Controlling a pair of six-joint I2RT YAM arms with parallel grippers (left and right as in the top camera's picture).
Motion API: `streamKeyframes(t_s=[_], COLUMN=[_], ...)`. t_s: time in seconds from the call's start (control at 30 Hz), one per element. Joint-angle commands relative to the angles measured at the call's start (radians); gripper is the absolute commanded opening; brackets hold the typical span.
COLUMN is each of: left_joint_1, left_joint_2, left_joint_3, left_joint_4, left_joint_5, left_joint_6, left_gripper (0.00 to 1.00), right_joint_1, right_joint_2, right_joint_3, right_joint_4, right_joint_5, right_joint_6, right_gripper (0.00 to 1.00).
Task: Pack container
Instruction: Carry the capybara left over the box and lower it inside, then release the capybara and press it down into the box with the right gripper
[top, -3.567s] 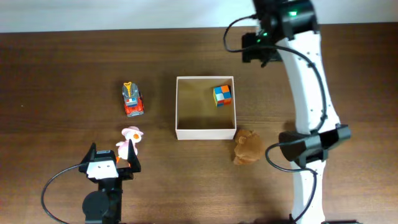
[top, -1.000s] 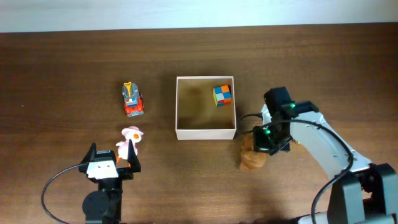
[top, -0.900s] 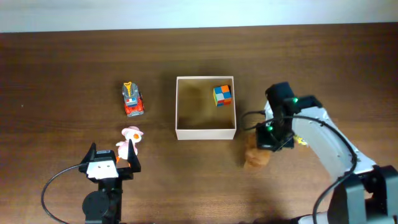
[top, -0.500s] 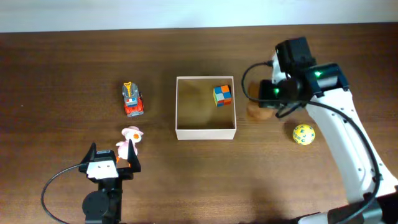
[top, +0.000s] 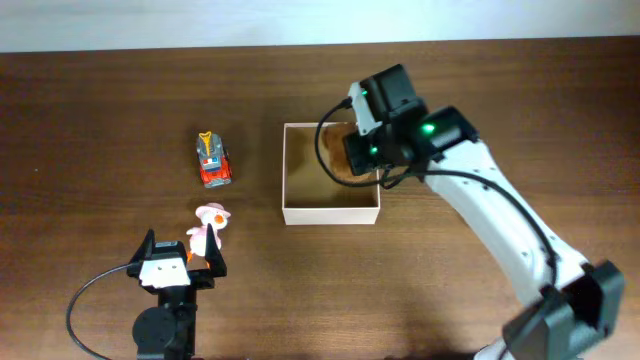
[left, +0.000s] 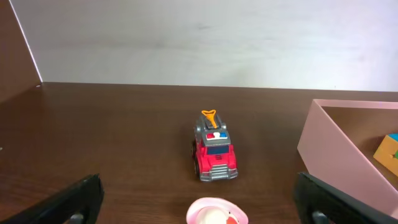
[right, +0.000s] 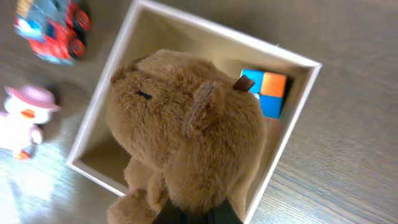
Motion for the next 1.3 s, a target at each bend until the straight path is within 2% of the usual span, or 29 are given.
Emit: streamKeyframes(t_s=[0.0,0.2,0.9,0.93,0.97,1.0,1.03,1.13,1.27], left_joint_1=[0.006,0.006,0.006,0.006,0.006,0.006,0.006,0.006,0.006], left_joint_2=[-0.008,-0.008,-0.008,-0.008,-0.008,-0.008,-0.008,-0.008,-0.008], left_joint_3=[-0.007,-0.007,-0.007,-0.007,-0.007,-0.007,-0.007,-0.007,-0.007], left_joint_4=[0.003,0.003,0.003,0.003,0.003,0.003,0.003,0.003,0.003], left_joint_5=[0.010,0.010,0.010,0.010,0.010,0.010,0.010,0.010,0.010], left_joint_6=[0.016,0.016,0.016,0.016,0.016,0.016,0.016,0.016,0.016], left_gripper=[0.99,0.99,0.99,0.99,0.99,0.99,0.99,0.99,0.99], right_joint_1=[0.002,0.002,0.002,0.002,0.002,0.002,0.002,0.002,0.002], right_joint_2=[0.054,0.104,0.113,0.113,0.113,0.113,0.113,0.113,0.113], right_joint_3=[0.015,0.015,-0.034,-0.034,-0.034,-0.034,-0.034,-0.034,-0.034], right_joint_4=[-0.005,-0.008,-0.008,-0.008,-0.008,-0.008,-0.009,-0.009,-0.013], right_joint_5=[0.018,0.021,0.094,0.091,0.090,0.090,0.089,0.087,0.086], right_joint_6=[-0.026,-0.026,-0.025,-0.025,-0.025,-0.025,-0.025,-0.025,-0.021], right_gripper=[0.04,0.04,0.04,0.06,0.11,0.22,0.29,0.33,0.33])
